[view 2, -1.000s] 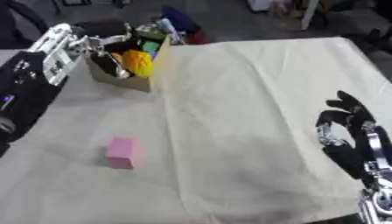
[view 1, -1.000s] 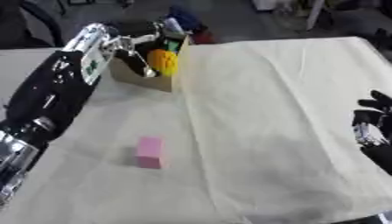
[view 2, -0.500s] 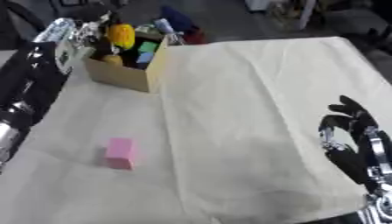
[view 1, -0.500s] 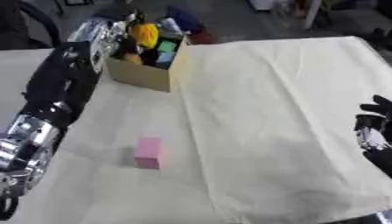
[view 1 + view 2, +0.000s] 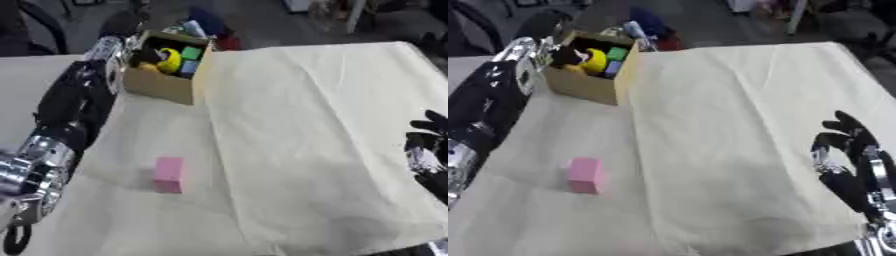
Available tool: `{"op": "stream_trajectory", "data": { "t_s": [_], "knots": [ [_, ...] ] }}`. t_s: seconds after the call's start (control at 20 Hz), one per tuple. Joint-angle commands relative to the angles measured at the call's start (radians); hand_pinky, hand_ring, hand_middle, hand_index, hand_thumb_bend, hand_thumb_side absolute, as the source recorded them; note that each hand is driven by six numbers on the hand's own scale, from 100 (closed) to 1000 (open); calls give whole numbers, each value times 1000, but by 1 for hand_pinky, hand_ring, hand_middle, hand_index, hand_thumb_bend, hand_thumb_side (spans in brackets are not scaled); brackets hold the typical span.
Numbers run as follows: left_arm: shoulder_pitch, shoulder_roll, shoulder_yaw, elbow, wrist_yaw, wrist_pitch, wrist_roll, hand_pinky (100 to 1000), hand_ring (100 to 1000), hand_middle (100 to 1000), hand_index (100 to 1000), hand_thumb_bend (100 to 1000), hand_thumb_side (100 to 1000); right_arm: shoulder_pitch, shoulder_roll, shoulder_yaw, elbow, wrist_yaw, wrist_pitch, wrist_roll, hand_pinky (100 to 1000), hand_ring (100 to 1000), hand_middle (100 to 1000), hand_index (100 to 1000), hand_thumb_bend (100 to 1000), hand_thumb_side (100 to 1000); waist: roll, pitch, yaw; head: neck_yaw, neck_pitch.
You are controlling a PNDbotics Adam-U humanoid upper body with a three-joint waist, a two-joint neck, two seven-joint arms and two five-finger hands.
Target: Pick up objects on the table and place them in the box.
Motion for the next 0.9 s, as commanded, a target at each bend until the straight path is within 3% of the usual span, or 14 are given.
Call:
{"op": "stream_trajectory", "data": {
  "t_s": [0.05,0.1,0.25,0.35,0.5,0.7,0.9],
  "knots": [
    [8,78,-37,-135,141,-138,-60,675,642,621,798,364,206,-13,-11,-11,-11,1,-1,-2,857,776,790,941,100,432,-11,-12,5,-8,-3],
    [23,99,-61,-181,199,-198,-110,683,643,623,798,365,174,-13,-11,-12,-11,1,-1,-3,857,776,790,941,100,432,-10,-13,7,-11,-3],
    [77,179,-174,-351,350,-369,-338,713,659,648,808,420,207,-17,-13,-14,-10,4,0,-3,857,776,790,941,100,432,-8,-12,11,-16,-3],
    [111,230,-230,-464,436,-421,-476,732,671,664,819,459,235,-18,-15,-14,-10,6,0,-3,858,776,790,941,100,432,-7,-11,12,-17,-3],
    [172,299,-313,-614,549,-452,-640,758,703,706,843,494,285,-21,-17,-15,-10,8,0,-3,858,776,790,941,100,433,-4,-12,12,-17,-3],
    [229,346,-421,-727,663,-452,-833,767,719,726,856,534,332,-24,-19,-14,-10,11,0,-3,858,776,790,941,100,432,0,-11,9,-14,-3],
    [256,354,-518,-765,687,-459,-866,789,746,756,872,561,330,-24,-20,-14,-10,12,-1,-1,857,776,790,941,100,432,3,-10,5,-12,-3]
  ]
}}
